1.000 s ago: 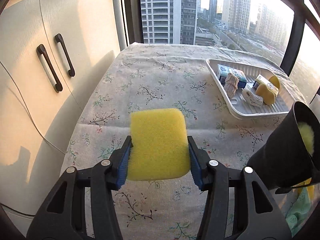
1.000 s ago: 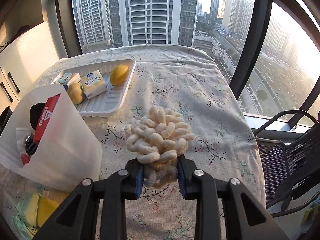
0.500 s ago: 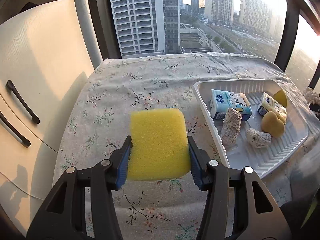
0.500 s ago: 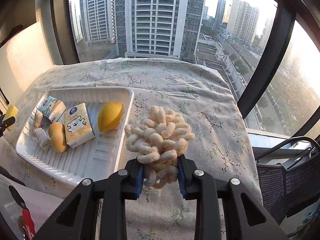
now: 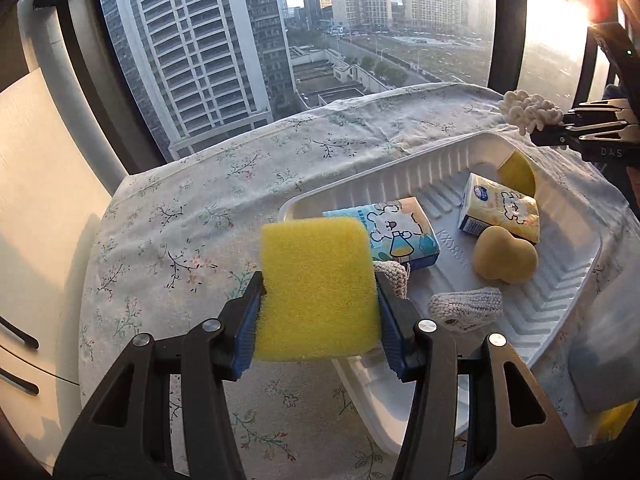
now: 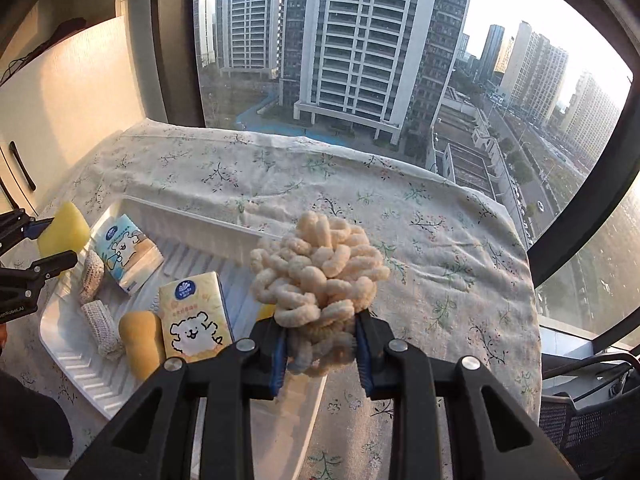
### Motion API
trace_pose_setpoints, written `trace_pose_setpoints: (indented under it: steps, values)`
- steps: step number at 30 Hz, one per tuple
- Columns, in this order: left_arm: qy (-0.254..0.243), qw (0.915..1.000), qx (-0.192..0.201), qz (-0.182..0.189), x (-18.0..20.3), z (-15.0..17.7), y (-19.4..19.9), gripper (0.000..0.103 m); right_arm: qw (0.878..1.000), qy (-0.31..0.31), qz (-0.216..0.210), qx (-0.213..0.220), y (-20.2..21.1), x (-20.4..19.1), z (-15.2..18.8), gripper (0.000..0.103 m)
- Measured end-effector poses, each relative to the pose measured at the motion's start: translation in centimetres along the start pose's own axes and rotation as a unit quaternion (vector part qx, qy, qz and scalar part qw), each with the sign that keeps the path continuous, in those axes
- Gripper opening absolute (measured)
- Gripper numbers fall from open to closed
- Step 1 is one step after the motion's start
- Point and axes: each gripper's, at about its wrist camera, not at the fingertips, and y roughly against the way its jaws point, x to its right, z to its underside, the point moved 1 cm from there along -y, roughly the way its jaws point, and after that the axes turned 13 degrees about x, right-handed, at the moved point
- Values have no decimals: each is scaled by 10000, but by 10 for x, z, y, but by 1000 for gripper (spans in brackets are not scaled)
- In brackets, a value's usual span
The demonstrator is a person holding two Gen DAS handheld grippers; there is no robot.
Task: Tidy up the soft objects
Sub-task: 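Carry the yellow sponge and cream scrubber to the white tray and release them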
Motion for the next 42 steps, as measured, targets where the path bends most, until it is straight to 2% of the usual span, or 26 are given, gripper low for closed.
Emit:
trace_pose_setpoints:
  steps: [8,15,20,29,34,36,39,42]
  values:
    - [-275,9986,-109,438,19,-3,-17,49,9969,364,-628,-307,-33,-19,-5,30]
    - [-472,9962,-113,720,35,-3,-18,50,9935,768,-767,-331,-41,-35,-3,31]
    - [-610,9960,-86,643,41,-3,-17,51,9875,1420,-572,-362,-47,-57,-2,32]
    - [-631,9966,-121,520,38,0,-17,54,9791,1952,-443,-372,-51,-68,3,37]
    - [-514,9974,-54,507,38,-4,-14,59,9805,1897,-357,-361,-50,-65,0,49]
    - [-479,9976,9,494,39,-6,-9,62,9816,1855,-343,-288,-45,-62,-3,59]
    - [-398,9979,132,490,35,-11,-7,62,9831,1742,-541,-169,-34,-59,-6,67]
    - [-260,9980,226,530,31,-16,-1,63,9845,1631,-642,-62,-22,-58,-9,68]
